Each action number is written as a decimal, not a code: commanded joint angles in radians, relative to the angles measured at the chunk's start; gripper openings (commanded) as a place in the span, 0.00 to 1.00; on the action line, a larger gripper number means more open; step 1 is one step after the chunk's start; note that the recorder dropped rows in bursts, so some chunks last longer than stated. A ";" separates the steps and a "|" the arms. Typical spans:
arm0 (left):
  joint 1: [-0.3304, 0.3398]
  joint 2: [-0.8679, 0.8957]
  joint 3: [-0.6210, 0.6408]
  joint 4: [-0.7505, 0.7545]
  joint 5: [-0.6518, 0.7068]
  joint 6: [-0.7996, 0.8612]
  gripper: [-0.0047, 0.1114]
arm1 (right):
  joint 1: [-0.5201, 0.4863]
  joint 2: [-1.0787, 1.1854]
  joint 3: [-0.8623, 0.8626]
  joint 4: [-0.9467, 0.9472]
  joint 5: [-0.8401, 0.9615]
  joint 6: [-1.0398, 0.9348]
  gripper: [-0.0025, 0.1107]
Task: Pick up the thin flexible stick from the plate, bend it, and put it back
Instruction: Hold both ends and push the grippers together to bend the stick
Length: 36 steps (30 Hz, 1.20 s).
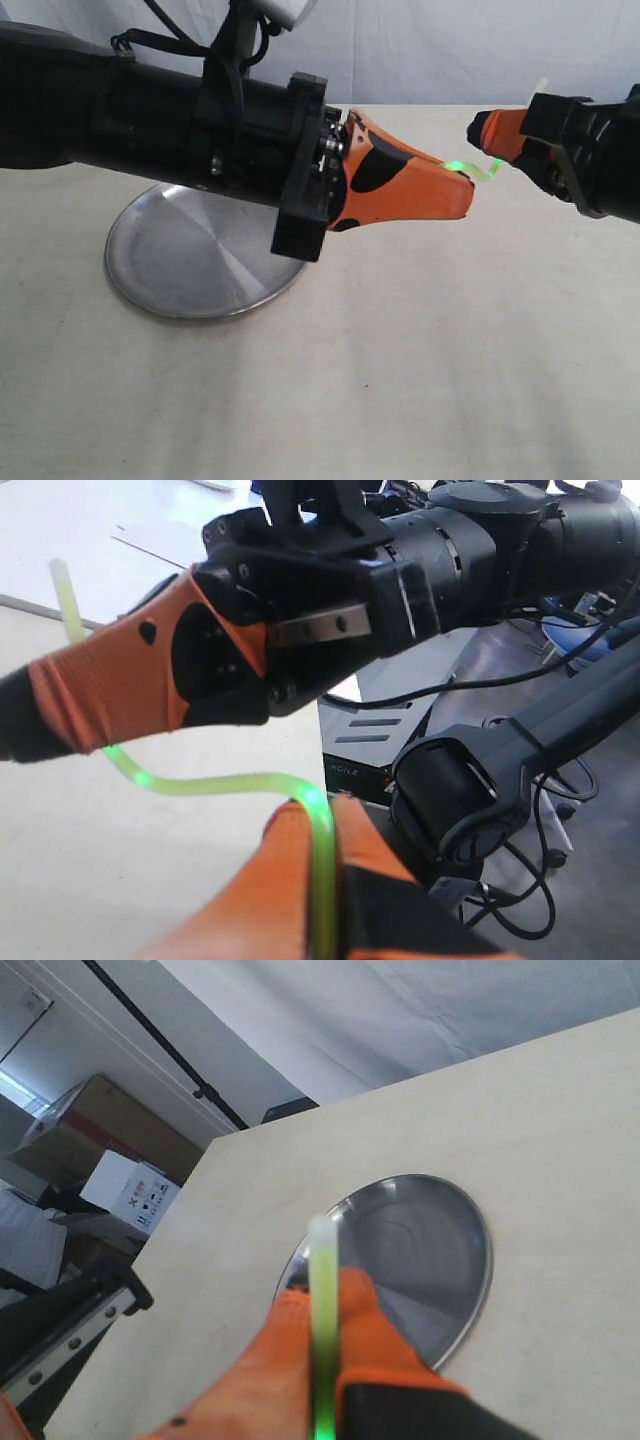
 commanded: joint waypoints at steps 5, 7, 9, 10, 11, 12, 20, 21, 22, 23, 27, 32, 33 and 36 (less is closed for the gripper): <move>-0.003 -0.001 -0.015 -0.081 -0.097 0.024 0.04 | 0.010 0.000 0.005 -0.008 0.147 -0.024 0.01; -0.003 0.003 -0.015 -0.081 -0.102 0.024 0.04 | 0.010 0.000 0.005 -0.006 0.154 -0.027 0.01; -0.003 0.012 -0.015 -0.081 -0.102 0.024 0.04 | 0.010 0.000 0.005 0.000 0.164 -0.034 0.01; -0.003 0.016 -0.015 -0.081 -0.104 0.024 0.04 | 0.010 0.000 0.005 0.004 0.172 -0.041 0.01; -0.003 0.022 -0.015 -0.081 -0.105 0.024 0.04 | 0.010 0.000 0.005 0.007 0.174 -0.042 0.01; -0.003 0.023 -0.015 -0.081 -0.105 0.024 0.04 | 0.010 0.000 0.005 0.009 0.174 -0.042 0.01; -0.003 0.027 -0.015 -0.081 -0.140 0.024 0.04 | 0.010 0.000 0.005 0.020 0.194 -0.048 0.01; -0.003 0.027 -0.015 -0.081 -0.145 0.024 0.04 | 0.010 0.000 0.005 0.020 0.195 -0.048 0.01; -0.003 0.027 -0.015 -0.081 -0.152 0.024 0.04 | 0.010 0.000 0.005 0.020 0.195 -0.048 0.01; -0.003 0.027 -0.015 -0.081 -0.157 0.024 0.04 | 0.010 0.000 0.005 0.020 0.195 -0.048 0.01; -0.003 0.027 -0.015 -0.081 -0.175 0.024 0.04 | 0.010 0.000 0.005 0.020 0.197 -0.049 0.01; -0.003 0.027 -0.015 -0.081 -0.202 0.024 0.04 | 0.010 0.000 0.005 0.020 0.197 -0.049 0.01; -0.003 0.027 -0.015 -0.081 -0.202 0.024 0.04 | 0.010 0.000 0.005 0.020 0.197 -0.049 0.01; -0.003 0.027 -0.015 -0.081 -0.202 0.024 0.04 | 0.010 0.000 0.005 0.020 0.197 -0.049 0.01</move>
